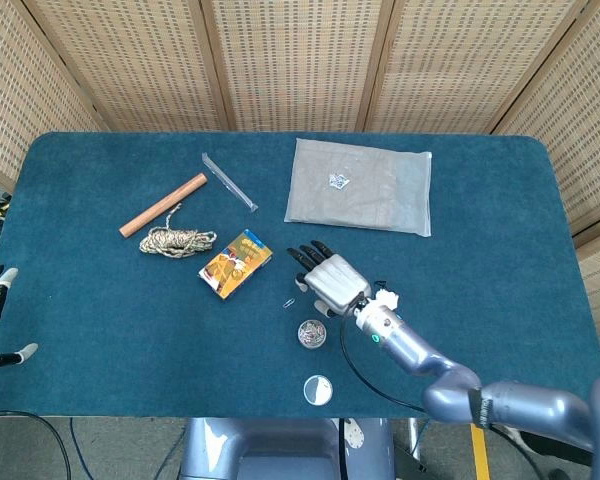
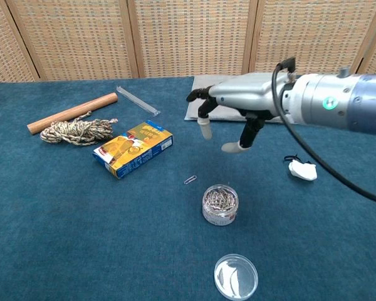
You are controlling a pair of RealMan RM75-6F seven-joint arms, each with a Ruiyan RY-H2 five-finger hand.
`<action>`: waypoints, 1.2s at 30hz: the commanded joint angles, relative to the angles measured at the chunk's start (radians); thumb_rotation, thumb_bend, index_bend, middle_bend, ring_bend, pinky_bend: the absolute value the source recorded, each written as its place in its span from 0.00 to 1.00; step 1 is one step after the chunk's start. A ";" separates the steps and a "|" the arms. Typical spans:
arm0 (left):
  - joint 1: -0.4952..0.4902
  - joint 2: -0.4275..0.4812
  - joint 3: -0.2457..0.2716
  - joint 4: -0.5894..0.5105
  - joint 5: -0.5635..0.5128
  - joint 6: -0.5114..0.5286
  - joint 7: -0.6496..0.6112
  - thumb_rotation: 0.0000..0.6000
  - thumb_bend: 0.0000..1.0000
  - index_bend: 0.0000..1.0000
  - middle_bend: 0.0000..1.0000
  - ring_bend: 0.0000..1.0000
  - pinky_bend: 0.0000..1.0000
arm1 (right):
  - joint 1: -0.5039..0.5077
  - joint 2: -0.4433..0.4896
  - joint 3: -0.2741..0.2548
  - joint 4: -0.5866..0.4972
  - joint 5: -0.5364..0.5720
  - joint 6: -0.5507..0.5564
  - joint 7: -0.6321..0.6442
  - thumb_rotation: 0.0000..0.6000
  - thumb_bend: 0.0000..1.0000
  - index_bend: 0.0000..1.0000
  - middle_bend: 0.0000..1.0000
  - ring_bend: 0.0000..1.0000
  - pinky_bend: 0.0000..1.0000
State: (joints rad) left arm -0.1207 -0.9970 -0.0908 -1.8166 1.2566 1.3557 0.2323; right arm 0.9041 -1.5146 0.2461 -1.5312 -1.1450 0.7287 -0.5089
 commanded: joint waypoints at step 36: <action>-0.021 0.004 -0.002 0.008 -0.039 -0.012 -0.020 1.00 0.00 0.00 0.00 0.00 0.00 | 0.174 -0.334 -0.045 0.338 0.273 0.005 -0.139 1.00 0.35 0.49 0.00 0.00 0.00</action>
State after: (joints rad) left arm -0.1420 -0.9927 -0.0932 -1.8093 1.2176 1.3439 0.2126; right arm 1.0750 -1.8445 0.1989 -1.1969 -0.8754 0.7346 -0.6471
